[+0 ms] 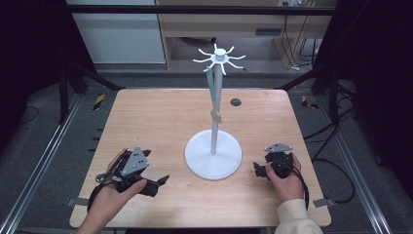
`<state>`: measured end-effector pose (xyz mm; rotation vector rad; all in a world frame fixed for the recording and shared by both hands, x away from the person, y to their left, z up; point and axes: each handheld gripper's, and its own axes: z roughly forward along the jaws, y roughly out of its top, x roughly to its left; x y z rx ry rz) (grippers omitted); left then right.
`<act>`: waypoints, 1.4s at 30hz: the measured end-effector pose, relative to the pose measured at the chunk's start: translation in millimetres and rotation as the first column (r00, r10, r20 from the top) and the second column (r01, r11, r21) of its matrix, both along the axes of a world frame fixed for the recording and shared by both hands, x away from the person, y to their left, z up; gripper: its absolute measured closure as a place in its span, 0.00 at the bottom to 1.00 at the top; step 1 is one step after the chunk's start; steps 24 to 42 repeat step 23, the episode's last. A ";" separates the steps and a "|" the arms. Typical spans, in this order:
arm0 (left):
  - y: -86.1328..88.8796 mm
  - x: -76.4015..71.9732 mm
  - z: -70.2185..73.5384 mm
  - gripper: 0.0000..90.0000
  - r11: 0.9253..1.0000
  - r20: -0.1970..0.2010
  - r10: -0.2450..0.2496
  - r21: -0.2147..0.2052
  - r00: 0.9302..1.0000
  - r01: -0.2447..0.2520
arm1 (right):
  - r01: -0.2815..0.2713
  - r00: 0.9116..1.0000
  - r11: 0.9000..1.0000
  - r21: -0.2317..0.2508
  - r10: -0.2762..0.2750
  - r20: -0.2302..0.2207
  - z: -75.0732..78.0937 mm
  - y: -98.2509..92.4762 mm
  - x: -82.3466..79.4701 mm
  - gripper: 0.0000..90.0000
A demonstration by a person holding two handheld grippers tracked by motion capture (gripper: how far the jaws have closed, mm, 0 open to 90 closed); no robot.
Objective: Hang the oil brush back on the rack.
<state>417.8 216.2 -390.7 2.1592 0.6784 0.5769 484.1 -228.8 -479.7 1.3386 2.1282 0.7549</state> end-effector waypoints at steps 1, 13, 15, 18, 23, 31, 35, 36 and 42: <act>4.1 1.1 -4.6 0.04 1.000 -0.006 0.011 0.002 1.000 -0.011 | 0.001 1.000 1.000 0.003 -0.001 0.001 0.1 0.4 -0.1 0.11; 49.2 20.1 -51.4 0.05 0.985 -0.078 0.172 0.010 0.982 -0.172 | -0.008 1.000 1.000 0.003 0.008 -0.004 0.3 2.9 -0.1 0.11; 55.0 22.3 -57.1 0.05 0.981 -0.086 0.193 0.016 0.978 -0.192 | -0.009 1.000 1.000 0.002 0.009 -0.004 0.3 2.8 -0.1 0.11; 62.6 23.3 -65.0 0.06 0.975 -0.081 0.220 0.002 0.972 -0.221 | -0.010 1.000 1.000 0.003 0.010 -0.002 0.5 2.7 -0.2 0.11; 72.3 23.5 -70.8 0.06 0.960 -0.039 0.273 -0.057 0.961 -0.275 | -0.010 1.000 1.000 0.006 0.010 0.000 0.2 2.4 0.4 0.11; 72.3 23.5 -70.8 0.06 0.960 -0.039 0.273 -0.057 0.961 -0.275 | -0.010 1.000 1.000 0.006 0.010 0.000 0.2 2.4 0.4 0.11; 72.3 23.5 -70.8 0.06 0.960 -0.039 0.273 -0.057 0.961 -0.275 | -0.010 1.000 1.000 0.006 0.010 0.000 0.2 2.4 0.4 0.11; 72.3 23.5 -70.8 0.06 0.960 -0.039 0.273 -0.057 0.961 -0.275 | -0.010 1.000 1.000 0.006 0.010 0.000 0.2 2.4 0.4 0.11; 72.3 23.5 -70.8 0.06 0.960 -0.039 0.273 -0.057 0.961 -0.275 | -0.010 1.000 1.000 0.006 0.010 0.000 0.2 2.4 0.4 0.11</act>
